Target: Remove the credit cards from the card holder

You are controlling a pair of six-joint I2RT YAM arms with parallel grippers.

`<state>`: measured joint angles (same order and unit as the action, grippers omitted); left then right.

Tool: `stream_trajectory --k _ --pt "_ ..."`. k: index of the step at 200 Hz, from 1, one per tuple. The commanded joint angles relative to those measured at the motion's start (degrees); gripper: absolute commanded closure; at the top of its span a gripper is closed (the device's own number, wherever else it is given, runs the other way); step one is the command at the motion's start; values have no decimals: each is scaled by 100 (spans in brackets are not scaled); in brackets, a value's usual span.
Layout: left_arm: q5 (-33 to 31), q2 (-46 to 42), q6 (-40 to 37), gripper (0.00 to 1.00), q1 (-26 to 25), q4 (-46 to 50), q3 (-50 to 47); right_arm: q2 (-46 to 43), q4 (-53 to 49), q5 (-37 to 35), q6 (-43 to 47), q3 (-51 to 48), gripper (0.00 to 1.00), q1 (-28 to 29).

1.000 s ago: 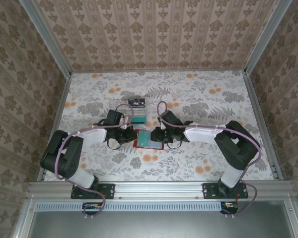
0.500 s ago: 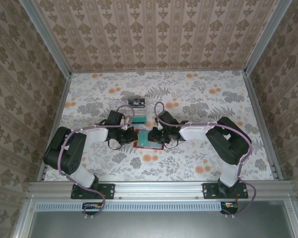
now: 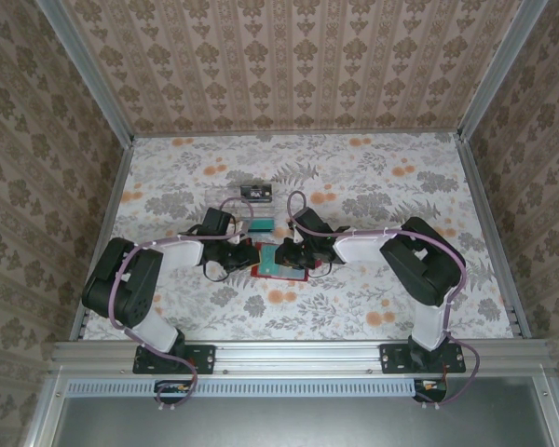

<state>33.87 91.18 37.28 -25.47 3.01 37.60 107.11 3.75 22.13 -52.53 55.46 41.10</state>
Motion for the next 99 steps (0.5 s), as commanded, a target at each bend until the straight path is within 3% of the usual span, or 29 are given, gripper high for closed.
stream_trajectory --k 1,24,99 --pt "-58 105 32 100 -32 128 -78 58 87 86 -68 89 87 29" --pt "-175 96 57 100 -29 256 -70 -23 24 16 -40 40 100 11" --pt "-438 100 166 100 82 455 -200 -411 -25 -56 2 -368 100 -179"
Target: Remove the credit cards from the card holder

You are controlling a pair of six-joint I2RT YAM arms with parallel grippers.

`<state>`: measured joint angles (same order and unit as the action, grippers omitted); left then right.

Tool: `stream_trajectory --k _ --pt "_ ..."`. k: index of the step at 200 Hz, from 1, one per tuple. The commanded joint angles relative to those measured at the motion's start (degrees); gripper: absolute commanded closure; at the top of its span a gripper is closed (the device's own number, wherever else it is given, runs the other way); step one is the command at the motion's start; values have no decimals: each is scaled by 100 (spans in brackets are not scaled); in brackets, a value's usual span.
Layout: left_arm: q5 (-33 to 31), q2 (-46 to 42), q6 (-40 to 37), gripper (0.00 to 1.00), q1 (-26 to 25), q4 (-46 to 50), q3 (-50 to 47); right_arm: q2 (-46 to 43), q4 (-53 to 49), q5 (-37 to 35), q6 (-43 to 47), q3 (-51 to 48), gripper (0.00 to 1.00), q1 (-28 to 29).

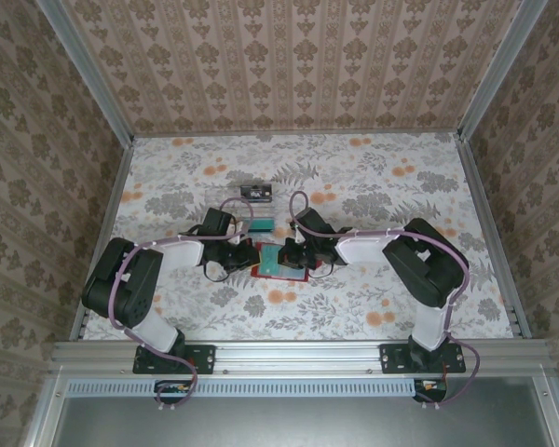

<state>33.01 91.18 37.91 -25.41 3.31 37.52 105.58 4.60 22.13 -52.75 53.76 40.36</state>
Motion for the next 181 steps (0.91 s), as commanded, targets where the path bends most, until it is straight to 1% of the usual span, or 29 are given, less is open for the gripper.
stream_trajectory --k 1,50,54,78,105,130,148,162,174,181 --pt "-351 97 94 100 78 425 -192 -267 -118 -53 26 -207 100 -106" --pt "-349 86 71 100 78 464 -177 -337 -74 -25 42 -347 100 -160" --pt "-351 91 71 100 80 452 -171 -328 -55 -12 38 -347 98 -163" --pt "-319 102 73 100 80 451 -148 -218 94 15 -34 -323 77 -158" --pt "-288 112 60 100 80 451 -141 -109 275 55 -129 -297 73 -157" --pt "-261 131 58 100 70 434 -148 -12 370 79 -174 -279 73 -152" --pt "-228 142 58 100 61 424 -153 36 410 90 -200 -278 76 -153" --pt "-217 137 58 100 49 425 -131 50 415 77 -222 -288 80 -151" --pt "-226 138 50 100 46 433 -131 33 393 51 -206 -309 90 -161" --pt "-233 136 40 100 50 440 -133 14 376 31 -188 -326 92 -165"
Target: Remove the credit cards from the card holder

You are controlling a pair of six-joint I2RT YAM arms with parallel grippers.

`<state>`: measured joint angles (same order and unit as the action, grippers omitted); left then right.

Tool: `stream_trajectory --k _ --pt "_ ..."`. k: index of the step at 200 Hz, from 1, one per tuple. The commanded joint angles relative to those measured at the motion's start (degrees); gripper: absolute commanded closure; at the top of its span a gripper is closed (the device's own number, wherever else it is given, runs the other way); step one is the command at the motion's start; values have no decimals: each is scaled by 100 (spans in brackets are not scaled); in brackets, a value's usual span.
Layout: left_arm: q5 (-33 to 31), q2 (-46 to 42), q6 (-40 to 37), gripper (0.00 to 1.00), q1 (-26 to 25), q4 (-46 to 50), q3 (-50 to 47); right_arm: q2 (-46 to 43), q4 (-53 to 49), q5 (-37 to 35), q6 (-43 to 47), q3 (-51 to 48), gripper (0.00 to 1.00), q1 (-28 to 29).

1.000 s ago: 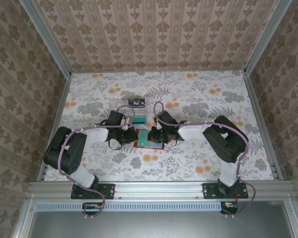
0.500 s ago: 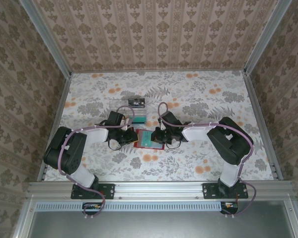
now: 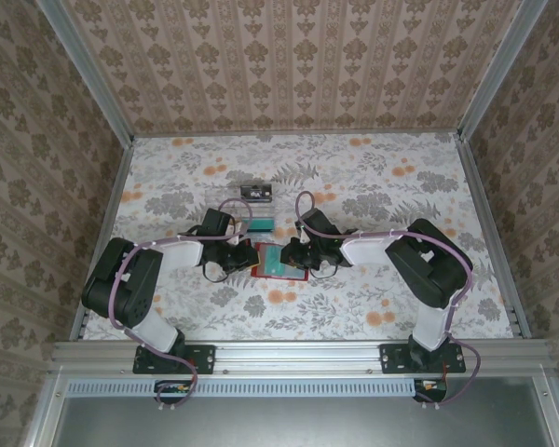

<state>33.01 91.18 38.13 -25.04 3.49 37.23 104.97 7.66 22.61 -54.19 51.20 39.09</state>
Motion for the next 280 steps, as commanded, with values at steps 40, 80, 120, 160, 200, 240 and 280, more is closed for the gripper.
stream_trajectory --k 40,80,120,160,200,240,280 --pt "-256 122 -24 100 51 480 -120 -162 -49 -78 92 -287 100 -179" --pt "-238 112 -63 100 87 489 -107 -537 -113 -11 272 -682 100 -389" --pt "-182 59 -65 100 104 502 -77 -1026 -54 169 403 -1080 100 -660" --pt "-7 -447 92 85 113 447 48 -1600 -280 275 626 -1005 100 -719" --pt "249 -1269 557 40 122 -15 144 -2025 -561 422 884 -764 100 -801" --pt "878 -1559 1338 43 139 -1124 69 -2264 -648 855 1025 -455 100 -950" --pt "1135 -1544 1959 51 139 -1999 53 -2490 -473 1282 964 -263 100 -1076"
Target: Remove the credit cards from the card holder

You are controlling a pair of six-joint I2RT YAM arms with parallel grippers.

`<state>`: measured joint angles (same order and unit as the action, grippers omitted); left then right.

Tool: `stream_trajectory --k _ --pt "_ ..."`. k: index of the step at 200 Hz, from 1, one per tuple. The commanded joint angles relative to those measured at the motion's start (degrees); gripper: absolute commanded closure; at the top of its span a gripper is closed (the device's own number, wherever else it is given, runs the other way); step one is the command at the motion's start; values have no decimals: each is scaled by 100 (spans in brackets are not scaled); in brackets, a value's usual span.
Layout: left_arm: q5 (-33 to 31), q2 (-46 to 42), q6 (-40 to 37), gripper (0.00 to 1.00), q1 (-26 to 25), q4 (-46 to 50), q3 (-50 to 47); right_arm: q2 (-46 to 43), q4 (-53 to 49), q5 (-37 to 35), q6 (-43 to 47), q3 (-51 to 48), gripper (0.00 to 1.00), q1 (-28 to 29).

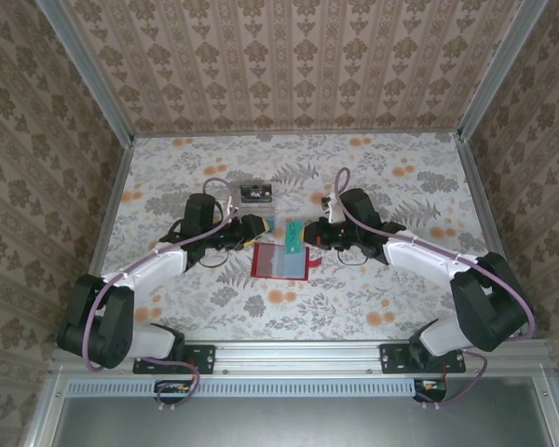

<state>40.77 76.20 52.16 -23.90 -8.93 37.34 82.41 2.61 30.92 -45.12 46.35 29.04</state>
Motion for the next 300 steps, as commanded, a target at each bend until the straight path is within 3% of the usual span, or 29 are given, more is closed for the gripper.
stream_trajectory --k 1,62,170,278,300 --pt "364 -45 566 51 26 -776 43 -234 30 455 52 228 100 -72" --pt "725 328 1320 58 -83 -1957 -18 -234 304 721 -132 383 100 -154" --pt "807 391 1380 66 -421 -1967 97 -190 686 886 -338 544 100 -179" --pt "844 137 1389 90 -433 -1971 192 -85 802 1036 -361 443 100 -254" --pt "801 -5 1194 100 -429 -1614 295 -77 719 1015 -306 425 84 -267"
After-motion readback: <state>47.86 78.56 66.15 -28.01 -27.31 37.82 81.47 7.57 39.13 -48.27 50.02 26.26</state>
